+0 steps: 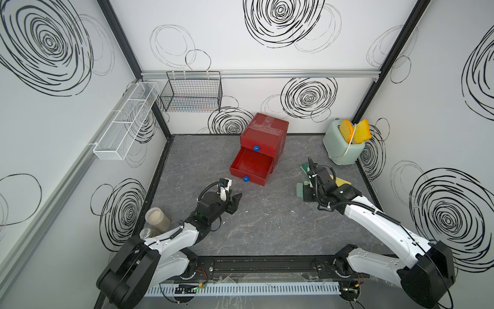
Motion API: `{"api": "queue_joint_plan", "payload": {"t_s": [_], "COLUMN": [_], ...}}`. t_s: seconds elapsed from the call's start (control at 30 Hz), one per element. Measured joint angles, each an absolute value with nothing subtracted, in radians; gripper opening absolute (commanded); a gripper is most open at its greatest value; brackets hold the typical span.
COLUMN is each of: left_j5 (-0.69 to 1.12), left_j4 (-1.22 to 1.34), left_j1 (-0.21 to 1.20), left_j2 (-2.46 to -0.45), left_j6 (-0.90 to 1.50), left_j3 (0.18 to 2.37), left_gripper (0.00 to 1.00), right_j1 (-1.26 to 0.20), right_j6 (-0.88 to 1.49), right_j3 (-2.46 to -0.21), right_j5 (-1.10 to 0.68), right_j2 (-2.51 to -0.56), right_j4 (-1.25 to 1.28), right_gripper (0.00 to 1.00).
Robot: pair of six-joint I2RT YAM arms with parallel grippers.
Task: Take the sponge out of the drawer
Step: Place the sponge at the center of the board.
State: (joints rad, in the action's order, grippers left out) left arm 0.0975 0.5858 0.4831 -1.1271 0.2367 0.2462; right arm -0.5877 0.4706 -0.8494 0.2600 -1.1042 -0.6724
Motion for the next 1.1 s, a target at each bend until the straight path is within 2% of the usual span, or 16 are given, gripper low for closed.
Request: {"api": "queue_joint_plan", "payload": {"t_s": [0.17,0.3,0.33,0.4,0.53,0.67,0.77,0.83,0.87,0.93,0.97,1.1], "left_j5": [0.104,0.105,0.105,0.105,0.105,0.105,0.105,0.105,0.105,0.104,0.104,0.096], "left_j4": [0.586,0.586,0.586,0.585,0.586,0.586,0.586,0.585,0.585,0.585,0.584,0.581], "left_j1": [0.483,0.483,0.483,0.483,0.483,0.483,0.483,0.483,0.483,0.483,0.483,0.484], "left_j2": [-1.127,-1.127,-1.127,-1.127,-1.127,-1.128,-1.128,-1.128,-1.128,-1.128,-1.128,-1.128], "left_j6": [0.237,0.237,0.237,0.237,0.237,0.237,0.237,0.237,0.237,0.237,0.236,0.237], "left_j3": [0.246,0.246,0.246,0.246,0.246,0.246,0.246,0.246,0.246,0.246,0.247,0.252], "left_gripper": [0.59,0.59,0.59,0.59,0.59,0.59,0.59,0.57,0.55,0.50,0.47,0.34], "right_j1": [-0.682,-0.692,-0.692,-0.692,-0.690,-0.689,-0.683,-0.655,-0.627,-0.509,-0.444,-0.229], "right_j6": [0.562,0.603,0.610,0.623,0.635,0.621,0.597,0.564,0.548,0.499,0.488,0.442], "right_j3": [-0.787,-0.690,-0.680,-0.677,-0.670,-0.670,-0.704,-0.756,-0.779,-0.841,-0.871,-0.997], "right_j5": [0.257,0.231,0.225,0.220,0.208,0.202,0.211,0.207,0.199,0.133,0.104,-0.036], "right_j2": [-1.076,-1.089,-1.102,-1.132,-1.165,-1.174,-1.177,-1.177,-1.177,-1.190,-1.206,-1.339], "right_j4": [-0.693,-0.681,-0.681,-0.677,-0.642,-0.615,-0.616,-0.598,-0.579,-0.511,-0.474,-0.307], "right_gripper": [0.00,0.00,0.03,0.21,0.45,0.48,0.44,0.38,0.32,0.07,0.00,0.00]}}
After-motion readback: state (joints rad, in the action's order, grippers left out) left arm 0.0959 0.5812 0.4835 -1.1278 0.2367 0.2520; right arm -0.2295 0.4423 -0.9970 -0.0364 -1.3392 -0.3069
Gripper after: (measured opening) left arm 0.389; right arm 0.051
